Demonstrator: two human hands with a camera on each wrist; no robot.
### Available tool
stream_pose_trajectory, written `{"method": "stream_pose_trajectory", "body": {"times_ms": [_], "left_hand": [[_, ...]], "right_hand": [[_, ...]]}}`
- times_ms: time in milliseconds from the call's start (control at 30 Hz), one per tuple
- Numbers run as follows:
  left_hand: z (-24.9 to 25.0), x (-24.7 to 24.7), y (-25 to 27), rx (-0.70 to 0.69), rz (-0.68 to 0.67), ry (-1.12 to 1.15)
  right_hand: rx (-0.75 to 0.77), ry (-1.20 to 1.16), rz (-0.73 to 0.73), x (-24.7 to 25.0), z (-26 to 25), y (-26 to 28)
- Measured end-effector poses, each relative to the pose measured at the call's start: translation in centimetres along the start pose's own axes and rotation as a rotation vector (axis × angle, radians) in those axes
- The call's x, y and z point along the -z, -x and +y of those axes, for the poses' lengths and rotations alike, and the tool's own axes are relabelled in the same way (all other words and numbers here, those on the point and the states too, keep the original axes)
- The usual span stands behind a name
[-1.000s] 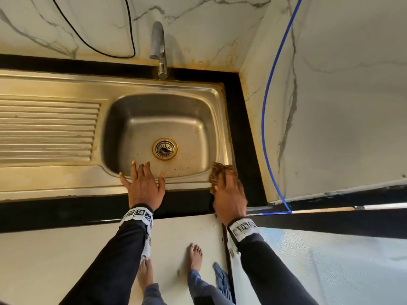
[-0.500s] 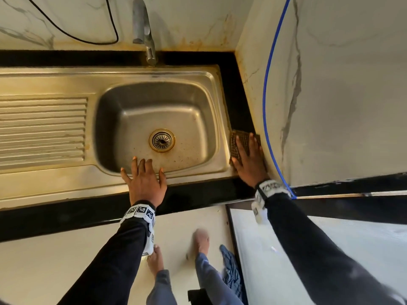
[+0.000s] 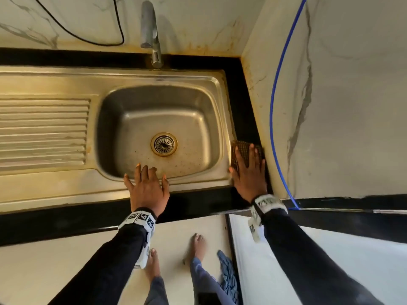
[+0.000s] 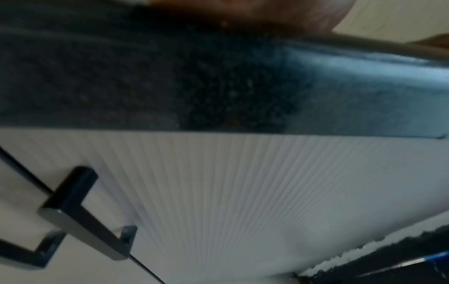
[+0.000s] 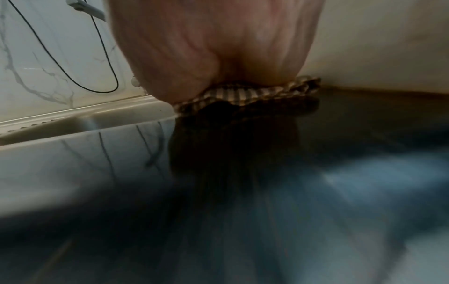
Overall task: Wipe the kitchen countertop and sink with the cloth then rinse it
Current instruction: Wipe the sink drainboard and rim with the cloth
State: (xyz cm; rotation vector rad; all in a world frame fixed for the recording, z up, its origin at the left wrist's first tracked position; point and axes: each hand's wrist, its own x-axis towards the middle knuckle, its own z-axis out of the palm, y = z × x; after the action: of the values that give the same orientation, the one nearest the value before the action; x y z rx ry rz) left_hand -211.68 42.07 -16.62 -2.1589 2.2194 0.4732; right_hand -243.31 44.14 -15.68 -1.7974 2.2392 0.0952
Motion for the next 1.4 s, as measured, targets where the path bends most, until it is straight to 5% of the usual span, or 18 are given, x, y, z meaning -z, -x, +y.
{"method": "stream_pose_trajectory", "body": {"times_ms": [300,367,467,667,833,967,1400], "left_hand": [[-0.3,-1.0,-0.2,0.03,0.05,0.003],[-0.1,-0.7,-0.8,0.028,0.047,0.006],[-1.1,-0.8,-0.8,0.039,0.055,-0.001],[0.3,-0.7,-0.1,0.01,0.02,0.036],[0.5,-0.1,-0.5,0.017,-0.017,0.04],[0.6,0.1,-0.3,0.017,-0.029,0.027],[0.1,-0.5,-0.2,0.01,-0.015,0.006]], "right_hand": [[0.003,-0.047,-0.096,6.2,-2.6,-21.4],[-0.008,0.009,-0.102,7.0,-3.1,-22.4],[0.058,0.023,-0.111,5.7,-3.5,-18.2],[0.073,-0.011,0.011,0.8,2.8,3.6],[0.079,-0.131,-0.046,-0.8,4.8,6.6],[0.077,-0.011,-0.035,0.3,3.3,1.2],[-0.036,-0.006,-0.06,9.5,-4.3,-33.9]]}}
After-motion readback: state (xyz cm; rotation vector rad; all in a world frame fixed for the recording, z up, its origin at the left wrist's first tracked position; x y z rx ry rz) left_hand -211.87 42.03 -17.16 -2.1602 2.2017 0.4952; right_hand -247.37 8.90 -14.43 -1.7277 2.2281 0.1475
